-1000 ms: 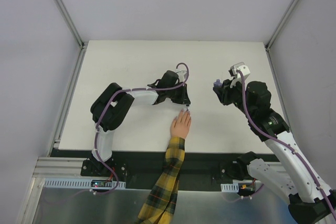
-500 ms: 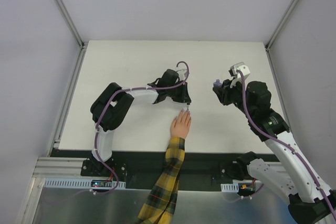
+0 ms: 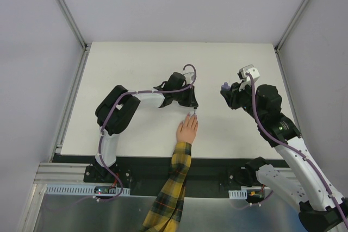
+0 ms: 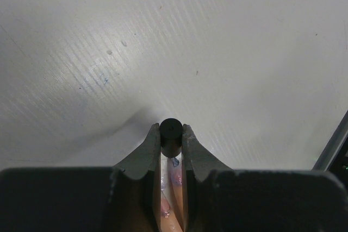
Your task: Paint the nails
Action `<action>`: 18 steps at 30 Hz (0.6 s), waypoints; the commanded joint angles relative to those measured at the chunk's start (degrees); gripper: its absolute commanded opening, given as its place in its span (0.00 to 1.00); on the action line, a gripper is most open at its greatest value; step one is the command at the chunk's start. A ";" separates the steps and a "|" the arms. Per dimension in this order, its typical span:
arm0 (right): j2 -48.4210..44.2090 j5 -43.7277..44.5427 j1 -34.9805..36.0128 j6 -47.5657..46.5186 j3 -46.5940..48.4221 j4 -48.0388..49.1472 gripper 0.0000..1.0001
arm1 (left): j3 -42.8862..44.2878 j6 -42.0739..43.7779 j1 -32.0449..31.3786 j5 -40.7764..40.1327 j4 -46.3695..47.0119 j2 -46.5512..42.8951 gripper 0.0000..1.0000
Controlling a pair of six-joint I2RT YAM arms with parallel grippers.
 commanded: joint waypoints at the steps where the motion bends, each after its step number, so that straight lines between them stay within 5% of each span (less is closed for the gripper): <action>1: -0.83 -0.45 -0.35 0.52 1.73 2.19 0.00 | 2.29 1.18 0.41 1.07 1.35 0.19 0.00; 12: -2.32 -0.71 -0.35 0.87 2.17 1.58 0.00 | 5.72 1.71 1.64 3.35 -1.99 -2.09 0.00; 18: -4.17 -1.15 -0.35 0.96 1.29 -0.09 0.00 | 10.54 2.67 1.73 11.52 -7.25 -7.89 0.00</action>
